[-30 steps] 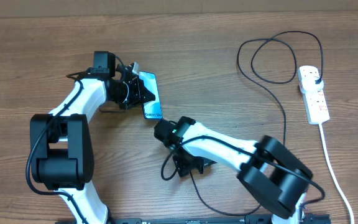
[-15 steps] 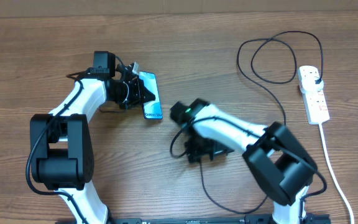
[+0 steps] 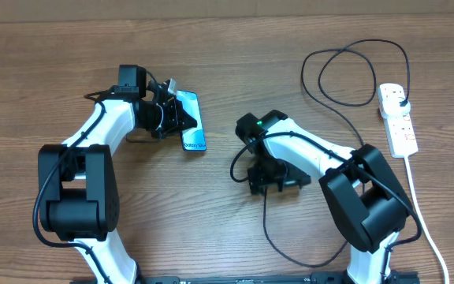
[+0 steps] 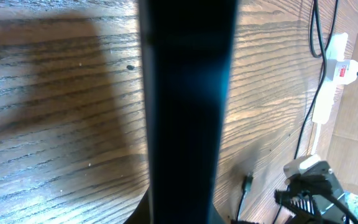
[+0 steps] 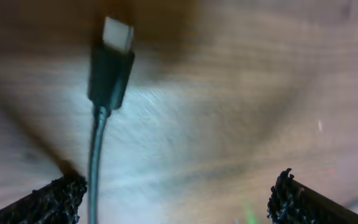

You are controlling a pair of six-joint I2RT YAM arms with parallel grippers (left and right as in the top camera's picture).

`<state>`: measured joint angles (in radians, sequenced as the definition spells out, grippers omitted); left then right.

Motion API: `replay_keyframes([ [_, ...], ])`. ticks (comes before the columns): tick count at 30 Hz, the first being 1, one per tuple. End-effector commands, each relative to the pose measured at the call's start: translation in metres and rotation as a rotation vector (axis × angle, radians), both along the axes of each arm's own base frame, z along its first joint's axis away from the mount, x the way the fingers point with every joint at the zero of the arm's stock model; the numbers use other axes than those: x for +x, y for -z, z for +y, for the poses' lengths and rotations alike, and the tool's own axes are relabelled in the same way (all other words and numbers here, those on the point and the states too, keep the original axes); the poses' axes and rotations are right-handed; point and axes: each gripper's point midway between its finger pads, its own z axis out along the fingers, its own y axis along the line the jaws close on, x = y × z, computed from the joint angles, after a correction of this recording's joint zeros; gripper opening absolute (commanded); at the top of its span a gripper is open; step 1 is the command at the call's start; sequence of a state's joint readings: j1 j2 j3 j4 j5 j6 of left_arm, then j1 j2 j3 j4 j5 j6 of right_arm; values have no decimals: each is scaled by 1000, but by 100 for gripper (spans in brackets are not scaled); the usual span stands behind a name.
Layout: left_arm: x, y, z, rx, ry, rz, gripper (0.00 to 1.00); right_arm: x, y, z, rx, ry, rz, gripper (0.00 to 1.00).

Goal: Plug charger to phone and switch on socket
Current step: 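Lower the right gripper onto the black cable's USB-C plug and grasp it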

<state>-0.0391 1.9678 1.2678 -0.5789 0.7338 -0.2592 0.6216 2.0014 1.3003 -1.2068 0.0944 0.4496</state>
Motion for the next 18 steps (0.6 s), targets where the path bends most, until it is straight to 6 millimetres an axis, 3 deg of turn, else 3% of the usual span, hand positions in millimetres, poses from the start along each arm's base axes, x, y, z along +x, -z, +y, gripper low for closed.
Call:
replay_keyframes([
  [1, -1, -6, -7, -37, 29, -17, 4, 10, 35, -11, -67, 21, -35, 98],
  [5, -1, -6, -8, -37, 29, -17, 4, 13, 39, 0, 14, 62, -25, 82],
  [11, 0, -6, -8, -37, 29, -20, 4, 18, 42, 15, 110, 129, -21, 71],
  [18, 0, -6, -8, -37, 29, -20, 4, 25, 44, 16, 100, 208, -66, 59],
])
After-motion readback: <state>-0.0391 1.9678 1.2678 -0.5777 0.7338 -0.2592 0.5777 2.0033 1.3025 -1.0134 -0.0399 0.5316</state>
